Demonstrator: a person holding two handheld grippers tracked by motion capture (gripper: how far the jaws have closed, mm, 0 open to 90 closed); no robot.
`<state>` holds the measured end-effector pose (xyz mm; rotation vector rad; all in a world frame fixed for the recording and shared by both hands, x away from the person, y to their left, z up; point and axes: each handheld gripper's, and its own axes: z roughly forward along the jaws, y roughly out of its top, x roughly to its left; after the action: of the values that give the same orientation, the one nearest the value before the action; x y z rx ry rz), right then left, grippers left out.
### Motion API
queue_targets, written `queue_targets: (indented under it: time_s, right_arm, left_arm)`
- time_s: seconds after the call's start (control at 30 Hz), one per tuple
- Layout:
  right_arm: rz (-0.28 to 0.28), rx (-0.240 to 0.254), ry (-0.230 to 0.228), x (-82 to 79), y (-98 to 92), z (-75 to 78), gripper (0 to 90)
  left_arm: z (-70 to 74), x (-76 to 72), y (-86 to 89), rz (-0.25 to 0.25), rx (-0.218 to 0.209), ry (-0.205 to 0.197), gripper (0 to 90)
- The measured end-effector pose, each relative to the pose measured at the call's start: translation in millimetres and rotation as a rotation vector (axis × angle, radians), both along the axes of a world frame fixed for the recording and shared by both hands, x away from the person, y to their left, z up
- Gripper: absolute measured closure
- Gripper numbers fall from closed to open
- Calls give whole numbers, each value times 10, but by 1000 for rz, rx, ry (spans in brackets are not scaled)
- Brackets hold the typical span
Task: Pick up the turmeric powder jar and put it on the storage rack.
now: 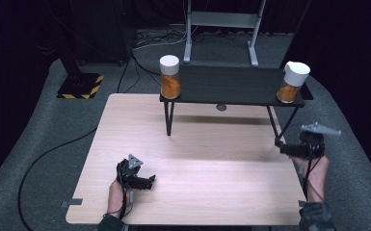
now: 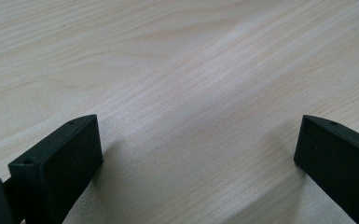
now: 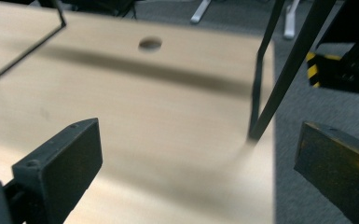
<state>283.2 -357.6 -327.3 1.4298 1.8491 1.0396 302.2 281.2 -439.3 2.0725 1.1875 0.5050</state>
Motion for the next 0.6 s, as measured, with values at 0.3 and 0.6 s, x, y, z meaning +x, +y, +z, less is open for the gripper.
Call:
queue_targets:
  time_s: [0.3,0.6]
  right_arm:
    - [-21,23,105,-297,187,-932,0]
    - [-30,-12,95,-389,320,-1151,0]
  left_arm:
    - [0,0,0,0,1,0,2]
    - [-1,-4,-3,0,1,-2,2]
